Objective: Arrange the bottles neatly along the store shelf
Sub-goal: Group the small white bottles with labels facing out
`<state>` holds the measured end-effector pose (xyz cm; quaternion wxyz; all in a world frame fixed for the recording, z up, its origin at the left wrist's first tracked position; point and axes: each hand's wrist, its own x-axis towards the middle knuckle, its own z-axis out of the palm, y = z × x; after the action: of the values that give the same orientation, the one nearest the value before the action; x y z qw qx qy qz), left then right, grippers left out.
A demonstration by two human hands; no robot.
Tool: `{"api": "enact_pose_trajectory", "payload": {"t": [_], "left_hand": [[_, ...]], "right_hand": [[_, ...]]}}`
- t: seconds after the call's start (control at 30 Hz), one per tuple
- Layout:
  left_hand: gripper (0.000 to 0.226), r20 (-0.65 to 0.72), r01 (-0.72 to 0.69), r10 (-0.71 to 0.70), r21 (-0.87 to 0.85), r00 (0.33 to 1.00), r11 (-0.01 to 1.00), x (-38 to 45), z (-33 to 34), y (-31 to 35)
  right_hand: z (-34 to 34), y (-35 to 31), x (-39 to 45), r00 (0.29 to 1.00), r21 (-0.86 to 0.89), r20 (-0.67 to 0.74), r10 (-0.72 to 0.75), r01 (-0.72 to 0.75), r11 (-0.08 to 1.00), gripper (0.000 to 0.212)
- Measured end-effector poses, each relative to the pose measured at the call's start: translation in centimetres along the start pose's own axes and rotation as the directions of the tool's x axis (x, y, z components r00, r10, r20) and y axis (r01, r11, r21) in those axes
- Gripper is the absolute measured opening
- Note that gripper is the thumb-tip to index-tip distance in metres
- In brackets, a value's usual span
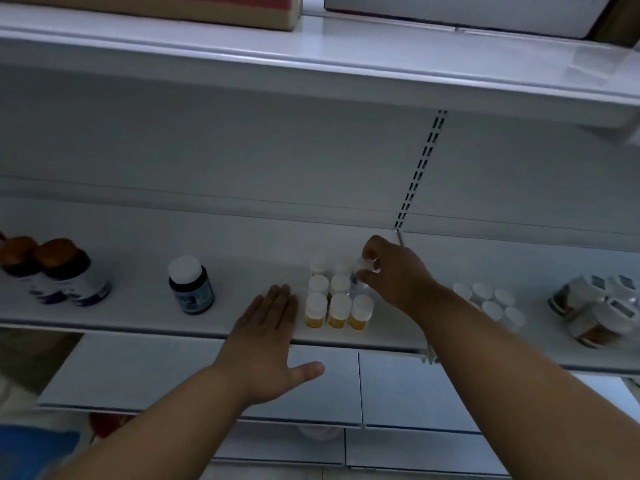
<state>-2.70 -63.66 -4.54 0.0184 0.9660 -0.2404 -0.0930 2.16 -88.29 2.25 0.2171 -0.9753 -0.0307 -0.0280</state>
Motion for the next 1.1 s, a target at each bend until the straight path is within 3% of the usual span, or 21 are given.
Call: {"api": "enact_pose_trajectory", "payload": {"t": [0.13, 0.2, 0.33, 0.37, 0.4, 0.47, 0.5, 0.53, 0.63, 0.7, 1.1], "left_hand": [[0.122, 0.005, -0.013, 0.013, -0.003, 1.0, 1.0, 0.0, -0.1, -0.1], [0.122, 0.012, -0.018, 0.018, -0.003, 1.0, 1.0, 0.0, -0.2, -0.1], [0.121, 0.008, -0.023, 0.023, 0.0, 1.0, 1.0, -0.1, -0.5, 0.0], [0.121, 0.005, -0.023, 0.023, 0.001, 1.0, 1.0, -0.1, -0.5, 0.0], [0.121, 0.004, -0.023, 0.023, 0.004, 1.0, 1.0, -0.1, -0.5, 0.0], [0.121, 0.003, -0.022, 0.021, 0.01, 1.0, 1.0, -0.1, -0.5, 0.0], [0.121, 0.003, -0.02, 0.02, 0.013, 1.0, 1.0, -0.1, -0.5, 0.0], [0.121, 0.002, -0.019, 0.019, 0.012, 1.0, 1.0, -0.1, -0.5, 0.0], [0.121, -0.011, -0.011, 0.012, 0.021, 1.0, 1.0, 0.0, -0.3, 0.1], [0.121, -0.013, -0.012, 0.013, 0.024, 1.0, 1.0, 0.0, -0.2, 0.0], [0.12, -0.041, -0.018, 0.019, 0.034, 0.999, 0.999, 0.1, 0.0, 0.0]], "right_hand": [[0.2, -0.1, -0.1, 0.999, 0.025, -0.046, 0.011, -0.009, 1.0, 0.021], [-0.2, -0.3, -0.5, 0.991, 0.066, -0.134, 0.018, -0.009, 0.998, 0.016], [-1.6, -2.0, -2.7, 0.935, 0.412, -0.294, 0.199, -0.064, 0.909, 0.011], [-1.7, -2.7, -3.5, 0.93, 0.571, -0.266, 0.255, -0.061, 0.819, 0.013], [-1.8, -3.4, -4.4, 0.934, 0.751, -0.202, 0.293, -0.044, 0.659, 0.015], [-2.1, -5.0, -6.4, 0.964, 0.983, -0.016, 0.266, -0.033, 0.181, 0.016], [-2.2, -5.7, -7.4, 0.974, 0.997, 0.079, 0.211, -0.072, -0.039, 0.016], [-2.4, -6.3, -8.1, 0.976, 0.973, 0.159, 0.148, -0.129, -0.191, 0.02], [-2.6, -7.5, -9.7, 0.963, 0.878, 0.27, 0.021, -0.238, -0.415, 0.031], [-2.7, -8.1, -10.2, 0.953, 0.854, 0.304, -0.006, -0.275, -0.442, 0.033], [-3.4, -9.0, -10.9, 0.959, 0.889, 0.281, -0.032, -0.273, -0.367, 0.039]]}}
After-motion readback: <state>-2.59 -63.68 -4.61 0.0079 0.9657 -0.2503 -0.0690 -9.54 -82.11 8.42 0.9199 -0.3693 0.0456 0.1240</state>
